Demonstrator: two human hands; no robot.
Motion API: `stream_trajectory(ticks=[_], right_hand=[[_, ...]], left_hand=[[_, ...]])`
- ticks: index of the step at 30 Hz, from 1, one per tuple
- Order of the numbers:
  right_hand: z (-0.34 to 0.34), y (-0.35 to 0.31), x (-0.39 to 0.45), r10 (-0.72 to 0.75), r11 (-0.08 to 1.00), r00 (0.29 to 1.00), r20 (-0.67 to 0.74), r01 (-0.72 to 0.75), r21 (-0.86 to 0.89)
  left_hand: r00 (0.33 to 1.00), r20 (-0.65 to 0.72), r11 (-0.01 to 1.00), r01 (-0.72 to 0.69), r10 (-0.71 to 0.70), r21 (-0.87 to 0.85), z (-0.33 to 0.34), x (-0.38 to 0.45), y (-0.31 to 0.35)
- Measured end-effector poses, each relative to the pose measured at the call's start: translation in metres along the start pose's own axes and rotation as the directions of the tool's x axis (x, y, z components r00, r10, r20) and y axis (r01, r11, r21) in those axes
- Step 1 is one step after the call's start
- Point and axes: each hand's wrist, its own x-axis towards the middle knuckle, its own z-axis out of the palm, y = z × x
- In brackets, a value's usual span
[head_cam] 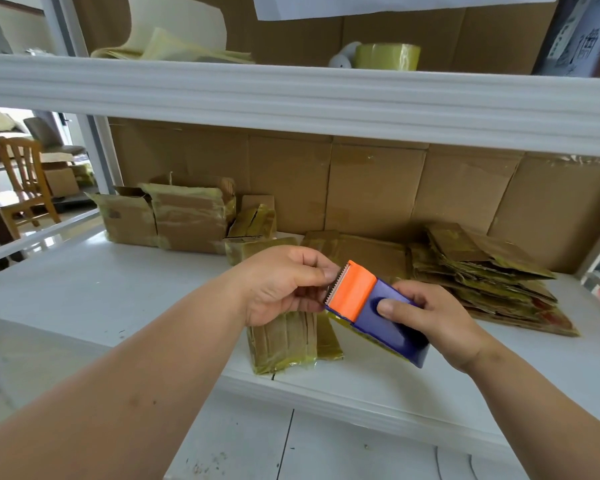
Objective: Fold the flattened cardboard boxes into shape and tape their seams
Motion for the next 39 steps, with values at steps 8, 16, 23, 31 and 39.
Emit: stream_trajectory(ticks=[8,16,23,31,39], right_hand=[[-0.006,0.002,0.002,0.017,1.000,1.000,-0.020,-0.017,-0.003],[-0.006,-0.020,0.009,-0.029,0.980,0.999,-0.023,0.024,-0.199],[-0.009,-0.040,0.017,-0.079,0.916,0.997,0.004,0.074,-0.394],[-0.011,-0.045,0.024,-0.108,0.905,0.990,0.091,0.136,-0.403],[-0.041,-0.022,0.028,0.006,0.884,0.999,0.036,0.012,-0.468]], left_hand=[[0.993,0.046,0.979,0.119,-0.113,-0.165,-0.005,-0.006,0.007],[0.972,-0.236,0.989,0.026,0.009,0.146,0.000,-0.006,0.010],[0.904,-0.385,0.970,-0.107,0.186,0.219,-0.007,-0.012,0.011],[0.864,-0.459,0.972,-0.130,0.209,0.198,-0.029,-0.024,0.013],[0.748,-0.650,0.991,-0.097,0.135,0.095,-0.075,-0.055,0.008]])
